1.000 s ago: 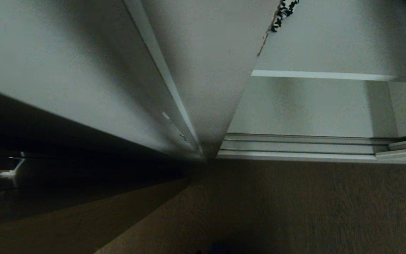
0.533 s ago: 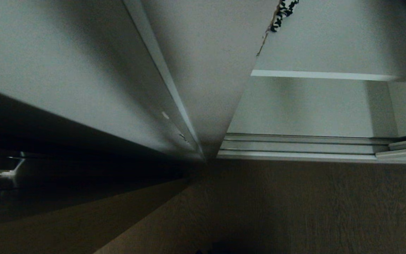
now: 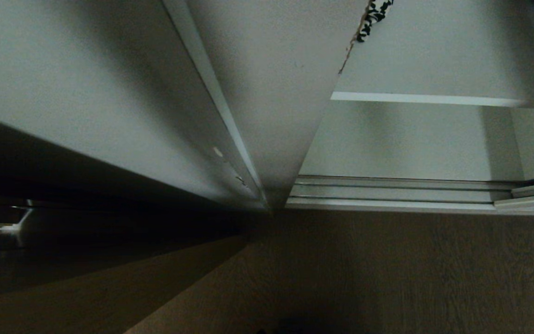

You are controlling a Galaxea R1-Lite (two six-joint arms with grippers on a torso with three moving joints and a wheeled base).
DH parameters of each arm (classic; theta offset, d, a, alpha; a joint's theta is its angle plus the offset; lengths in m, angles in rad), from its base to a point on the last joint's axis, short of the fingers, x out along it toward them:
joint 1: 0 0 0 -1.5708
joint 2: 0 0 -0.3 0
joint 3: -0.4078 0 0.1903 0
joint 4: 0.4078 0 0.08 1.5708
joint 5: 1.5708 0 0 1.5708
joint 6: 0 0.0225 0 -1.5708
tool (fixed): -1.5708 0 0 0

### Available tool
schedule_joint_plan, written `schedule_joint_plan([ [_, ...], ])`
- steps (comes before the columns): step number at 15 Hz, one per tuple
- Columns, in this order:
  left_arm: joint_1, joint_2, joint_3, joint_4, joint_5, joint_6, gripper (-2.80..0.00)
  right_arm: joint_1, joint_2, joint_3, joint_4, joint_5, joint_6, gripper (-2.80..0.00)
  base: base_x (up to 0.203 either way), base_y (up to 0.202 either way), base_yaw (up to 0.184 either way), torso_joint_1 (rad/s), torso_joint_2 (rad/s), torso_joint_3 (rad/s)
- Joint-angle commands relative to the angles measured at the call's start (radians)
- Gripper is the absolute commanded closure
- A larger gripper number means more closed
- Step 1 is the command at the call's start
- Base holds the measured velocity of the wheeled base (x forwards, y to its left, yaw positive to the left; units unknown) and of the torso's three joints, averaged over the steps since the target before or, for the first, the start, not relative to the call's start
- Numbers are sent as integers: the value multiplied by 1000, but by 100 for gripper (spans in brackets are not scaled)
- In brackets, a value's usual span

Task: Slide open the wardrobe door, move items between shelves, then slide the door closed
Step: Place the bag on the lower shelf

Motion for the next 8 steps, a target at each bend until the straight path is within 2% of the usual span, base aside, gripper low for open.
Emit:
schedule_joint_plan([
  [1, 0, 1, 0, 0, 1, 0, 0, -32, 37, 7, -36, 25, -26, -280, 0, 0, 0, 0, 0, 0],
  [4, 0, 1, 0, 0, 1, 0, 0, -89, 90, -13, -101, 91, -55, -280, 0, 0, 0, 0, 0, 0],
  [8, 0, 1, 0, 0, 1, 0, 0, -105, 136, -57, -133, 119, -84, -280, 0, 0, 0, 0, 0, 0],
])
